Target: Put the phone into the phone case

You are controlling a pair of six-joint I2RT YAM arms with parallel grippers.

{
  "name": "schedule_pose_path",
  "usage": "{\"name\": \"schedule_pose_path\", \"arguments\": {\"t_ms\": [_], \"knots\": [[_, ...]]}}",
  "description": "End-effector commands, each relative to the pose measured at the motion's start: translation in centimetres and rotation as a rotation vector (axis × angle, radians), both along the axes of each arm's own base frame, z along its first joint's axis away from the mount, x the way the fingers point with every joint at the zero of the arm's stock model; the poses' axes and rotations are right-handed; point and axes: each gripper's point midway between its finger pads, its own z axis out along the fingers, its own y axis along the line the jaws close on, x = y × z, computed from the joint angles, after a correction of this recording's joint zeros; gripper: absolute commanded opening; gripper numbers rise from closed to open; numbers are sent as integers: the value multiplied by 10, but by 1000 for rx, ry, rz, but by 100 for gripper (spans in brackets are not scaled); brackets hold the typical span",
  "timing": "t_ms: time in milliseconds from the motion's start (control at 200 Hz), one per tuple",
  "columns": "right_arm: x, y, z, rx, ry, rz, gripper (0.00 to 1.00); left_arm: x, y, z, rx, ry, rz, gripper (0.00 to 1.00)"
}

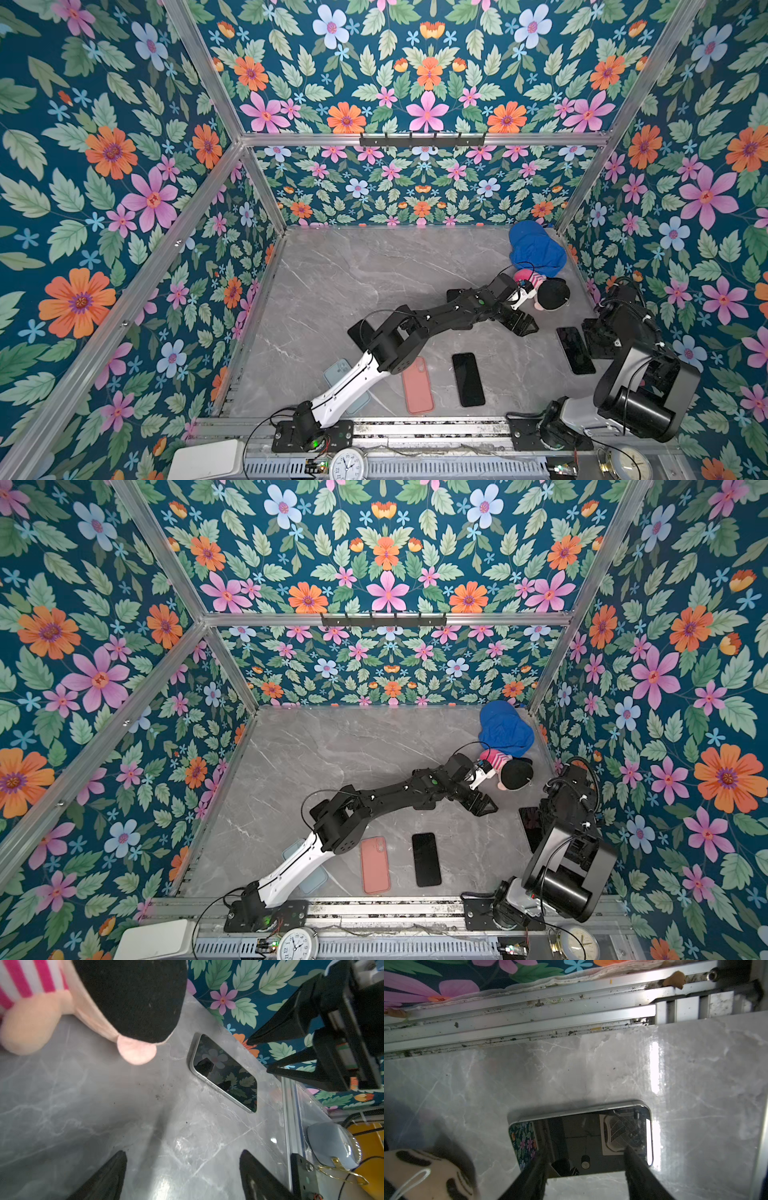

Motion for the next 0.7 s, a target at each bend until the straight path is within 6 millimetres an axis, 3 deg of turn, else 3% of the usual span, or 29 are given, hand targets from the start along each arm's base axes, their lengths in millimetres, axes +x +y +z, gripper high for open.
{"name": "schedule_pose_path", "arguments": {"t_ms": [0,210,425,535,695], "knots": [[-1,3,2,-3,-2,56,60,-3,-4,7,-13,-23,-7,87],[10,-1,12,-56,-44,197,67,-17,-19,5,-13,-202,-67,88],[48,7,32,-73,-239,405,68,-23,-40,13,-75,-431,-110,87],[44,5,37,-77,-247,391,66,-26,-54,31,-167,-505,-100,87],[28,0,18,-7,-184,298,62,-37,-75,40,-229,-528,-100,85]]}}
